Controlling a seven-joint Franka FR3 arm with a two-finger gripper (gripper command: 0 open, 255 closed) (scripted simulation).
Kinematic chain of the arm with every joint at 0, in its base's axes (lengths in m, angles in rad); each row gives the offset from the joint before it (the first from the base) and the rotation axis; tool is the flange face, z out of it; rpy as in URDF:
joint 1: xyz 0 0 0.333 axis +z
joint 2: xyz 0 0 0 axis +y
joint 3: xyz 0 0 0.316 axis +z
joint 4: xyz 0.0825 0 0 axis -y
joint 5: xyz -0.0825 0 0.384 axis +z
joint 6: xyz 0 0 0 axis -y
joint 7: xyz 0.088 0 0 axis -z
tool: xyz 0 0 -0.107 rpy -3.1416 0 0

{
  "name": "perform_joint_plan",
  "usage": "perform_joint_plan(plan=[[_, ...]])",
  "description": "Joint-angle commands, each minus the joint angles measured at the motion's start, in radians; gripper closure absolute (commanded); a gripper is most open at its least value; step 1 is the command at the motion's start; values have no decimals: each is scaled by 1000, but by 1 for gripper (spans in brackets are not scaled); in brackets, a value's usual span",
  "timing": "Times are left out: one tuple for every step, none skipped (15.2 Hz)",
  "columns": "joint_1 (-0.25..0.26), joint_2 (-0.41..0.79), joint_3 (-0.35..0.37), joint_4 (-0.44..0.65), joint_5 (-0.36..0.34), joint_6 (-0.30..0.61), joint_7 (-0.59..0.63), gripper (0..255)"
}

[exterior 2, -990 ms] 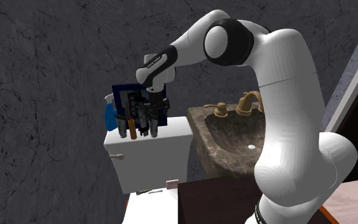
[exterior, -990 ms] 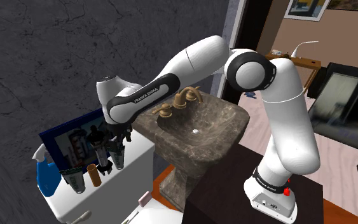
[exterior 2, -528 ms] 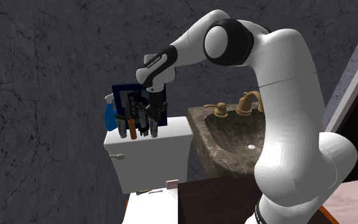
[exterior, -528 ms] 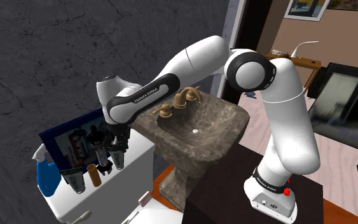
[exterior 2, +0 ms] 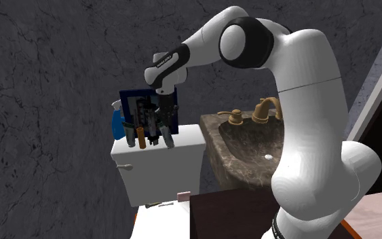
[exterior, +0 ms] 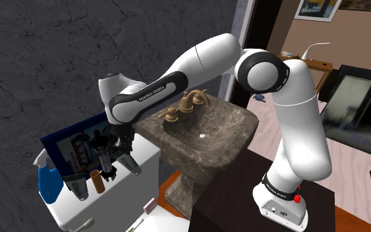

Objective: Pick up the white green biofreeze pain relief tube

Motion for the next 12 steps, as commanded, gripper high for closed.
perform_joint_plan(plan=[[-1,-15,2,6,3,-21,-1,255],[-2,-21,3,11,5,-31,-2,255],[-2,-26,4,16,6,-42,-2,255],[-2,-32,4,21,7,-52,-3,255],[-3,-38,5,26,9,-63,-3,255],[-3,-43,6,32,10,-74,-4,255],[-3,-48,7,37,11,-85,-4,255],[-4,-53,7,43,13,-96,-5,255],[-4,-58,8,50,14,-107,-5,255],[-4,-63,9,56,15,-118,-6,255],[-4,-64,9,57,15,-120,-6,255],[-4,-64,9,57,15,-120,-6,255]])
